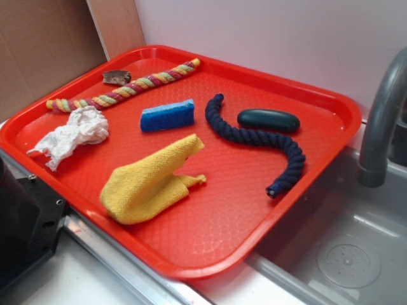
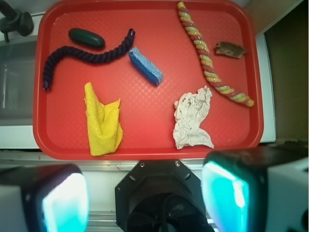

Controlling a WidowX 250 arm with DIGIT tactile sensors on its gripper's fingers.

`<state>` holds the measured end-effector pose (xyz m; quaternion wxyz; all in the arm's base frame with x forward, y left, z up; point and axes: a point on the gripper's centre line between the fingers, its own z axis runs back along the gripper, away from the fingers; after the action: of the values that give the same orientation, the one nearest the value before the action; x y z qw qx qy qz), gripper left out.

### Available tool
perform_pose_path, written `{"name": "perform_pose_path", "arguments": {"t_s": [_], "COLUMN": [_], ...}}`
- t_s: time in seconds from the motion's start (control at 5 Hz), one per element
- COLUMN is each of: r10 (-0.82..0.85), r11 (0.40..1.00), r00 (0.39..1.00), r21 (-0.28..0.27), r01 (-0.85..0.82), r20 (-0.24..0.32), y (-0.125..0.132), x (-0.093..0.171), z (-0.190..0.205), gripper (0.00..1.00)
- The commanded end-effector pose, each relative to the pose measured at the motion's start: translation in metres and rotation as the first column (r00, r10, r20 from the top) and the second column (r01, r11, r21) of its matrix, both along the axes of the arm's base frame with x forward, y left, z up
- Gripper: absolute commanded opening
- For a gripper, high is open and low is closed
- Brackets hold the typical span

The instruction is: Grab the multicolored rope.

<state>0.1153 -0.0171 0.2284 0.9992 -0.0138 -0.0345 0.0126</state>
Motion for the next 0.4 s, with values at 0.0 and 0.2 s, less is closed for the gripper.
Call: {"name": "perform_pose_path", "arguments": {"t_s": [0.0,0.2], "r10": [-0.058,-0.085], "r11": [0.998,0.996], "r00": [0.998,0.996], "r21": [0.035,0.044], "r01": [0.057,0.083], "r20": [0.039,0.033], "y": [0.042,0.068], "x": [0.071,0.094], "z": [-0.069,-0.1], "gripper": [1.0,1.0]}}
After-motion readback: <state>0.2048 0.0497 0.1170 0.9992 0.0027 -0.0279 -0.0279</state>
